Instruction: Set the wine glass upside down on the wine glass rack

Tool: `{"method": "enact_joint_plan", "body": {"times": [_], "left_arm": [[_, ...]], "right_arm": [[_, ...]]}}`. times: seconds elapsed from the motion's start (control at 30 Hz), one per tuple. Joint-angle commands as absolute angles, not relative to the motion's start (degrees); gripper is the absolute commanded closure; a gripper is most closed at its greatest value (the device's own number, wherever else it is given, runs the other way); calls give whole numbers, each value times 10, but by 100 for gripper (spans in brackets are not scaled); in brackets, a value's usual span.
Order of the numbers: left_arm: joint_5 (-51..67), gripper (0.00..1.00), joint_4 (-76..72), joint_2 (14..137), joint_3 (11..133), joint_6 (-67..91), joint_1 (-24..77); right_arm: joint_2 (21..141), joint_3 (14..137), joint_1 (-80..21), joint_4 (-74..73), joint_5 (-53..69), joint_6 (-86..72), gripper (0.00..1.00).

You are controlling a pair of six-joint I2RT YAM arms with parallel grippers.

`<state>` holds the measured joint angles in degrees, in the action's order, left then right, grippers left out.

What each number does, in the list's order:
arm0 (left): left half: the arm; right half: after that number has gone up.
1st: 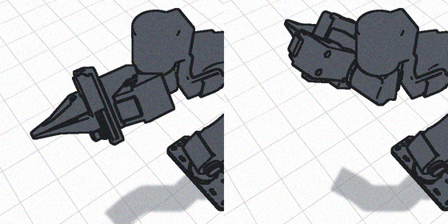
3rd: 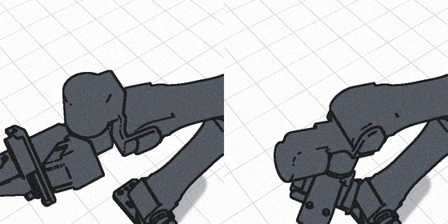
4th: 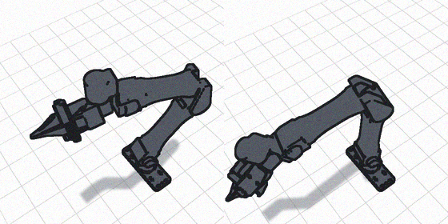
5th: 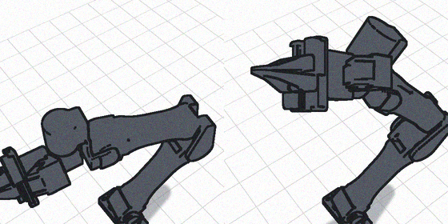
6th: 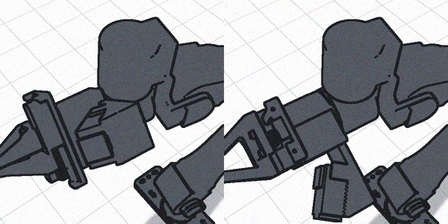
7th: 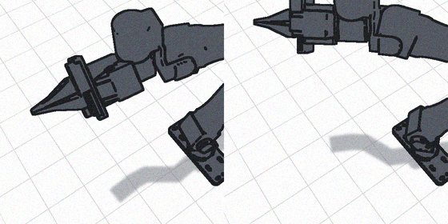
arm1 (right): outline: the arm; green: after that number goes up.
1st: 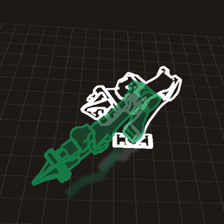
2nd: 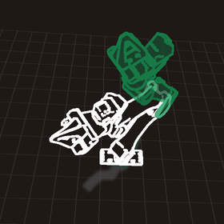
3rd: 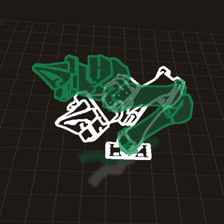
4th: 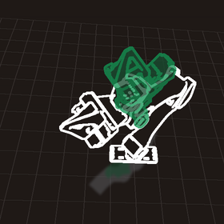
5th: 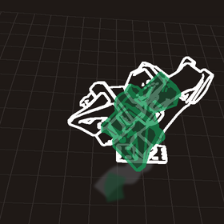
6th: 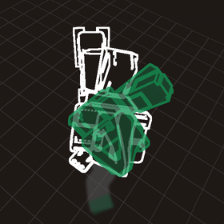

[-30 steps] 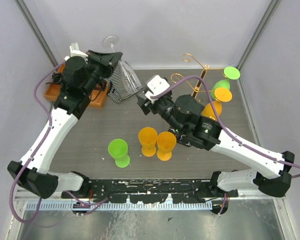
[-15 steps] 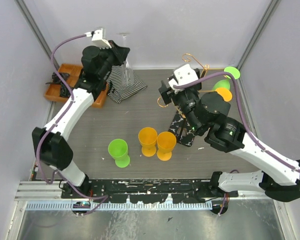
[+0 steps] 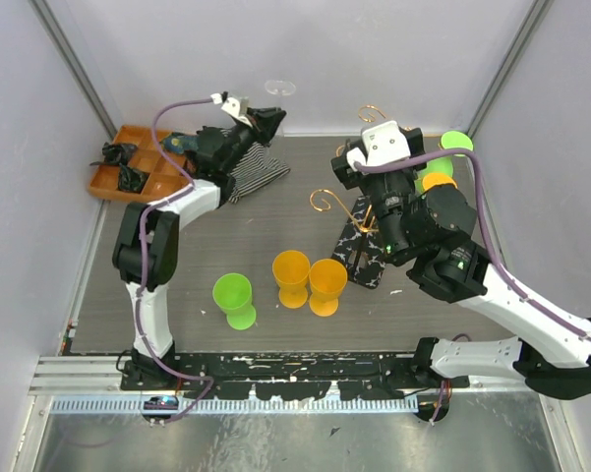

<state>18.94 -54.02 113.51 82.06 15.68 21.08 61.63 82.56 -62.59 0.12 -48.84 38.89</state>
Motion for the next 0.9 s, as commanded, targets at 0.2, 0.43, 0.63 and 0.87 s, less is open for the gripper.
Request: {"method": "enact_joint_plan", "body": {"times": [0.2, 0.43, 0.63, 0.87], "left_arm": [[291, 100, -641, 1227, 933, 173, 246], [306, 100, -637, 1264, 948, 156, 268], [306, 100, -631, 1288, 968, 152, 290], [311, 100, -614, 1316, 1011, 151, 311]], "right_arm": [[635, 836, -629, 105, -514, 493, 23], [653, 832, -628, 162, -498, 547, 22], [686, 839, -621, 297, -511, 614, 19], [714, 865, -606, 404, -514, 672, 0]]}}
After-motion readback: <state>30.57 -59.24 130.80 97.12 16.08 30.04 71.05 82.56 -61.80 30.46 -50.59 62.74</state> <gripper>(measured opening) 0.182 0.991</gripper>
